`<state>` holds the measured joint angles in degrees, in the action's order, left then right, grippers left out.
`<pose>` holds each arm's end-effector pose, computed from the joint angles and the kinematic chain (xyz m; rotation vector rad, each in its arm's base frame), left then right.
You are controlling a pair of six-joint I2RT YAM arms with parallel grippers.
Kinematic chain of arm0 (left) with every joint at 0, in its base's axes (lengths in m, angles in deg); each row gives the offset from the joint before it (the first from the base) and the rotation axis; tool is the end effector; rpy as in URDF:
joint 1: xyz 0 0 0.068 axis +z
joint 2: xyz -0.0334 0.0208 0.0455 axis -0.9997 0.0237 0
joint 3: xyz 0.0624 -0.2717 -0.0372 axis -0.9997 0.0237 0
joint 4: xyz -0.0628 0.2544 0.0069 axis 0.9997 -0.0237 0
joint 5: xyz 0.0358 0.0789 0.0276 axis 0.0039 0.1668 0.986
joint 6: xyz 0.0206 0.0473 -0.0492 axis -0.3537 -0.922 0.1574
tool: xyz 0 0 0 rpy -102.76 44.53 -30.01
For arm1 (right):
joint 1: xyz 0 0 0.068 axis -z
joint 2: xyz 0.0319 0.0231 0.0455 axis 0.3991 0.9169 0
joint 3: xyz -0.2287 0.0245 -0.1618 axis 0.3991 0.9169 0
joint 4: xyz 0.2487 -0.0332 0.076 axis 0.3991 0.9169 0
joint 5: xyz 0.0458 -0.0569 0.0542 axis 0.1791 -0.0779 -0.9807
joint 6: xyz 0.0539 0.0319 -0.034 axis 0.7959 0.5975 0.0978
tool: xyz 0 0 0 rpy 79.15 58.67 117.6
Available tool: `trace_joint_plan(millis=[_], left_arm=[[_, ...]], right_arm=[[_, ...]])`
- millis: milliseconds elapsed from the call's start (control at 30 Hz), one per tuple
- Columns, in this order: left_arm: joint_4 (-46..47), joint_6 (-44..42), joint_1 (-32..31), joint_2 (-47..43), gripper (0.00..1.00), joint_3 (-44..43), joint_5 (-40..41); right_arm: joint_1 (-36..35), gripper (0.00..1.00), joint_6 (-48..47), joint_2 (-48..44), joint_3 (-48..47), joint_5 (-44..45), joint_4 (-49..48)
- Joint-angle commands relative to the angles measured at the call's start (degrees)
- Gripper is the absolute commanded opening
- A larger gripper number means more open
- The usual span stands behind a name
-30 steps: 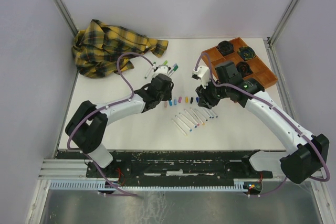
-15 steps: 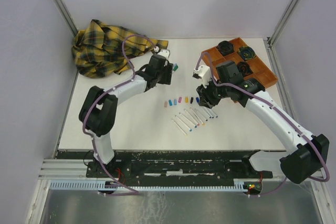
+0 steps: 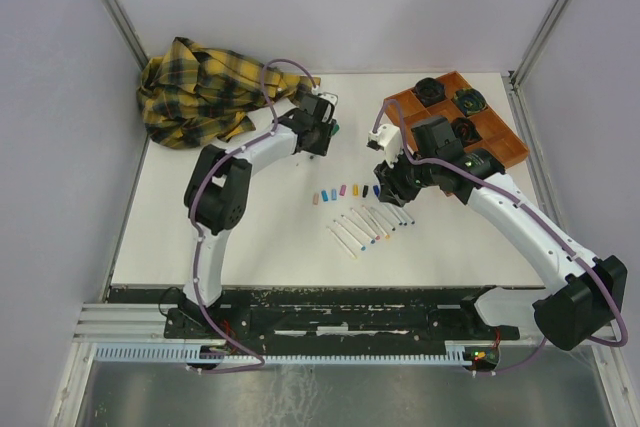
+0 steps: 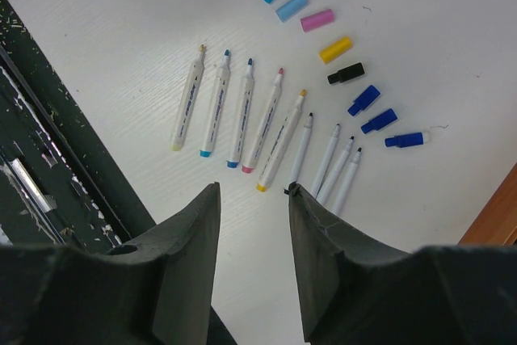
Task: Open the pen caps
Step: Pick up the pen from the center of the board.
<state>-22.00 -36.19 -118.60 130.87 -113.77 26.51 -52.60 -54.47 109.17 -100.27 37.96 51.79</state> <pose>0.4364 -0.2432 0.1750 0.4593 2.3723 -0.1325 0.2278 0.1519 0.3142 -1.0499 2.1959 0.5865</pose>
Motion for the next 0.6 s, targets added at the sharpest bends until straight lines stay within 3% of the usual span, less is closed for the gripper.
trace_joint_plan(millis=[0, 567], left_arm=[[-3.0, -3.9, 1.0, 2.4, 0.49, -5.6, -1.2], [-5.7, -4.0, 1.9, 6.7, 0.34, -8.7, -5.0]], right_arm=[[0.3, 0.47, -0.9, -1.5, -0.2, -0.3, -1.3], [0.3, 0.47, -1.0, -1.2, -0.2, -0.3, -1.3]])
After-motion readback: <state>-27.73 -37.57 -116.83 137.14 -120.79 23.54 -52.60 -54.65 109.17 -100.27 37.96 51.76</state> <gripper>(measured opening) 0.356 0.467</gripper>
